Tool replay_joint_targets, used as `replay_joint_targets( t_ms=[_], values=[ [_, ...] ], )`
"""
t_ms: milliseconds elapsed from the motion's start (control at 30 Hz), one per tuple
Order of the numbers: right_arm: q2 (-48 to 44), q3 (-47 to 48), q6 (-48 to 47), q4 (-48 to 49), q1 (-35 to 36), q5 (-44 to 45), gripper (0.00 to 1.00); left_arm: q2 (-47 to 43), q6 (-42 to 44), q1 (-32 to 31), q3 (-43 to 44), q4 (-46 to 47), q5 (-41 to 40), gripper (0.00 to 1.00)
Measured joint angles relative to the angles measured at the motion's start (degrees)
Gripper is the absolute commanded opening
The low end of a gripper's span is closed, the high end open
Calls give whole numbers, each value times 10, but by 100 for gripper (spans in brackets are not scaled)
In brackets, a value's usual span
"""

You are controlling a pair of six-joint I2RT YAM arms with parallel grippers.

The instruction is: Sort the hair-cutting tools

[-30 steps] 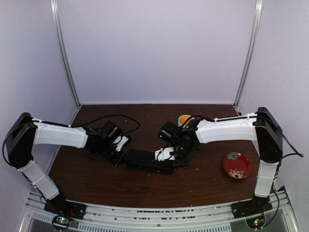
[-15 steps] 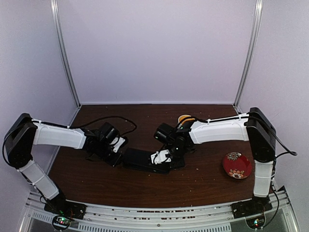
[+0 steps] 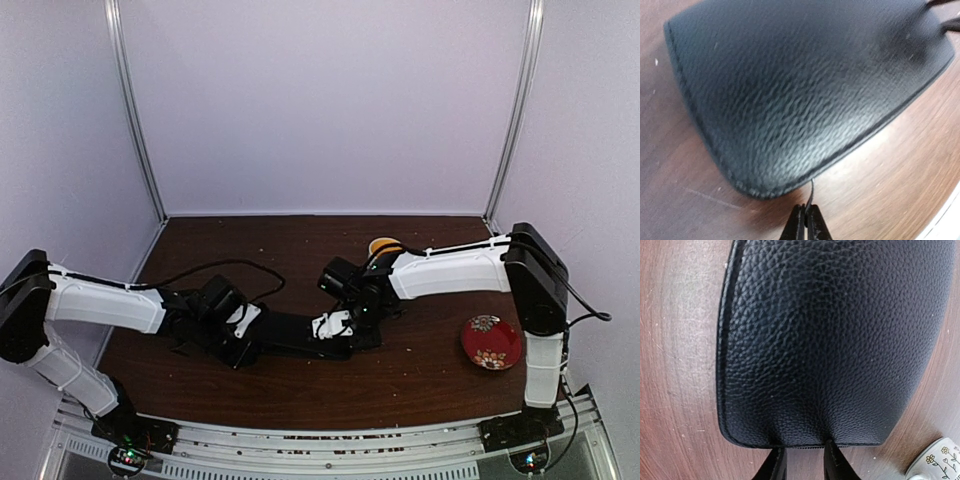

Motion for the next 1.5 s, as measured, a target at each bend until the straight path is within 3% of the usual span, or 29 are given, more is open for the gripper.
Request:
replay_joint_targets(
  t_ms=[300,567,733,767,800,867,900,933,1167,1267,1367,1500],
  values=[
    [-14,-16,43,2,47,3,25,74,-16,-2,79,0,-20,0],
    [-21,68,74,-49,174,-138,30,136,24,8,166,-26,-72,0],
    [-69,45,73,-60,138,-148,37,143,49,17,167,-31,-76,0],
    [-79,35,73,-60,127,-142,41,143,53,17,167,-31,-76,0],
    [-86,26,71,-58,118,-133,57,143,56,17,167,-31,-76,0],
    [-93,4,63,-48,101,-111,73,143,61,17,167,-30,-75,0],
    [-93,-5,59,-42,98,-101,93,143,63,17,167,-29,-75,0],
    [-93,-15,57,-37,98,-97,99,143,64,18,167,-29,-74,0],
    [-66,-30,24,1,108,-78,97,143,71,19,167,-29,-69,0],
    [-42,-30,19,21,108,-71,87,143,73,19,167,-29,-67,0],
    [-22,-20,21,33,109,-57,70,143,73,19,167,-29,-60,0],
    [-4,3,35,29,107,-42,62,130,73,16,147,-19,-45,0]
  ],
)
